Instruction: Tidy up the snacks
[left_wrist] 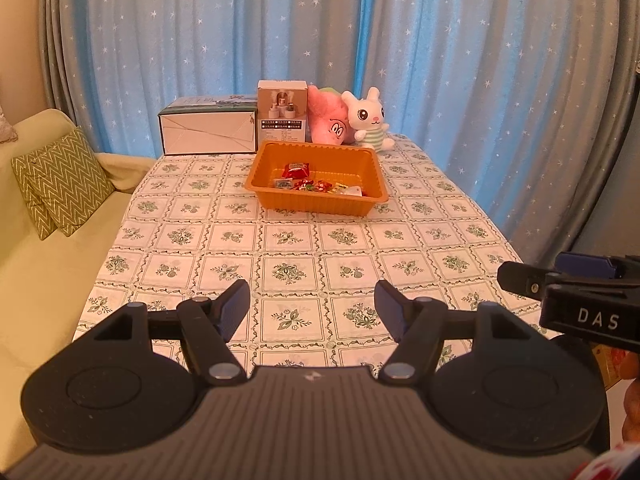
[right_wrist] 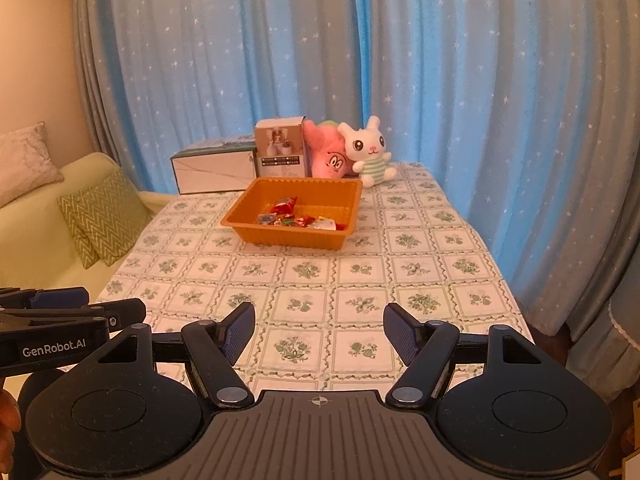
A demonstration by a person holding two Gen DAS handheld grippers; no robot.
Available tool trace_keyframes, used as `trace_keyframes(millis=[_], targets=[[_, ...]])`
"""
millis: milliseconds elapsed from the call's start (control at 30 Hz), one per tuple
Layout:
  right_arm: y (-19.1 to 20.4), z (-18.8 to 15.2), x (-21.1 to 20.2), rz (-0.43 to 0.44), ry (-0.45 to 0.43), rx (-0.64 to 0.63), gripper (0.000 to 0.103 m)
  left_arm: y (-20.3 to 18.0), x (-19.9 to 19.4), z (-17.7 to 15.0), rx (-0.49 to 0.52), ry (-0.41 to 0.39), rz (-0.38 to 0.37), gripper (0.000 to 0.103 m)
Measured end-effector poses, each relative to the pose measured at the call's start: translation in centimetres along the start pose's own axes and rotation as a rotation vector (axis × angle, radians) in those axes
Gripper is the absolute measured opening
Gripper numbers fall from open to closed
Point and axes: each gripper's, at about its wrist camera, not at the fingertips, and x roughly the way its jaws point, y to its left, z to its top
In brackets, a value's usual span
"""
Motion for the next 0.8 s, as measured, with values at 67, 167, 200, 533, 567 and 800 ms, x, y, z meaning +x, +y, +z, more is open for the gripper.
trace_keyframes(millis=[67,167,200,533,567,800], targets=[[0.06,-0.03,-0.03,0.001,-0.002,-0.001,0.071,0.0,0.01,-0.01,-0.001,0.0,-0.001,0.067],[0.16,-0.12,-0.07,0.002,-0.004,-0.003,0.071,-0.03,-0.02,-0.05,-0.002,0.0,-0.001,0.066],[0.16,-0.12,-0.08,0.002,-0.005,-0.003,0.071,-0.01,-0.03,-0.05,-0.003,0.0,-0.002,0.066],[0.08,-0.05,-0.23,0.001,-0.007,-0.004,0.071,-0.23,0.07,-0.22,-0.003,0.003,-0.008,0.066],[0.05,-0.05,-0.22,0.002,-0.007,-0.003,0.071,-0.24,0.07,-0.25,-0.003,0.003,-0.008,0.067],[0.03,-0.06,-0.24,0.001,-0.007,-0.002,0.071,-0.29,0.07,-0.25,-0.001,0.003,-0.008,0.067]])
